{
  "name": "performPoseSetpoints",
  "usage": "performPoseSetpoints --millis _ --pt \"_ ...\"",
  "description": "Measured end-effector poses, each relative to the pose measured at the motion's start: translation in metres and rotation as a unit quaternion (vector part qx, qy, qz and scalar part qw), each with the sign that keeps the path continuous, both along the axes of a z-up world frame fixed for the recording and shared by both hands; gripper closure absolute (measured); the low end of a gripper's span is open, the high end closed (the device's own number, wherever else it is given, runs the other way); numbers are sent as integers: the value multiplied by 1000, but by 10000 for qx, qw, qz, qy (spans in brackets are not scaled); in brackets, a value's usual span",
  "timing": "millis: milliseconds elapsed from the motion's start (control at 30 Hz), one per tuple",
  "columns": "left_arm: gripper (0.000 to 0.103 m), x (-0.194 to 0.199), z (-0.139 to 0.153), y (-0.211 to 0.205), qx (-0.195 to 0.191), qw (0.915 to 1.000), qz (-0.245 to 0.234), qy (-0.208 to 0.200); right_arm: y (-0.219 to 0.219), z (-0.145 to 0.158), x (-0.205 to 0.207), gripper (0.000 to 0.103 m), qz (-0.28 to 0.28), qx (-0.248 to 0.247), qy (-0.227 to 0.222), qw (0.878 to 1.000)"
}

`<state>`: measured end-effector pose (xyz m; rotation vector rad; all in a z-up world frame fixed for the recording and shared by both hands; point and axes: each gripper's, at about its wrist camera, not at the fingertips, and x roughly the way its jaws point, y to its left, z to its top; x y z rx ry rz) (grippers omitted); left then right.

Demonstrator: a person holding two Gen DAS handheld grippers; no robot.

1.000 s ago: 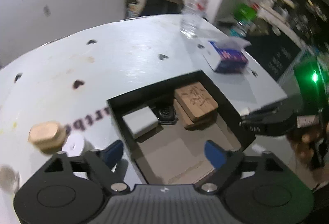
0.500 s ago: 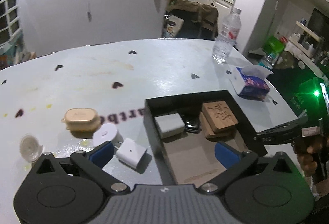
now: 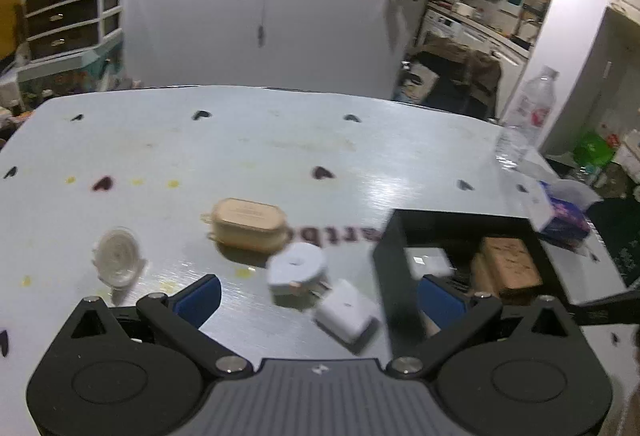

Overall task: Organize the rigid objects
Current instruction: 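Lower the left gripper onto the beige earbud case and close it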

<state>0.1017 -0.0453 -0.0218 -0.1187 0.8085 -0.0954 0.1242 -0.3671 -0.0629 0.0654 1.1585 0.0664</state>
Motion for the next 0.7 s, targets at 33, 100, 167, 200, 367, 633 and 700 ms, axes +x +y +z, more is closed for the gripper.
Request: performPoseSetpoints --millis 33,100,167,200,367,633,700 --pt "0 3 -3 3 51 10000 50 -13 0 0 0 99 -4 7 -3 10000" --pt "0 10 -8 8 140 9998 109 -21 -1 0 -1 99 -20 22 -5 10000" --pt "0 19 -13 13 237 9997 91 -60 -1 0 -1 99 -32 22 -9 10000" --pt "0 24 -15 14 301 9995 57 -78 -1 0 -1 99 -35 22 -11 10000" --pt "0 58 -28 21 672 9977 -98 -56 -2 -1 -1 99 -68 60 -6 10000" --pt "0 106 -46 28 853 9955 -396 68 -3 -1 0 99 -130 90 8 9999" --pt "0 116 -53 29 894 9948 -462 164 -4 -1 0 99 -138 117 10 9998"
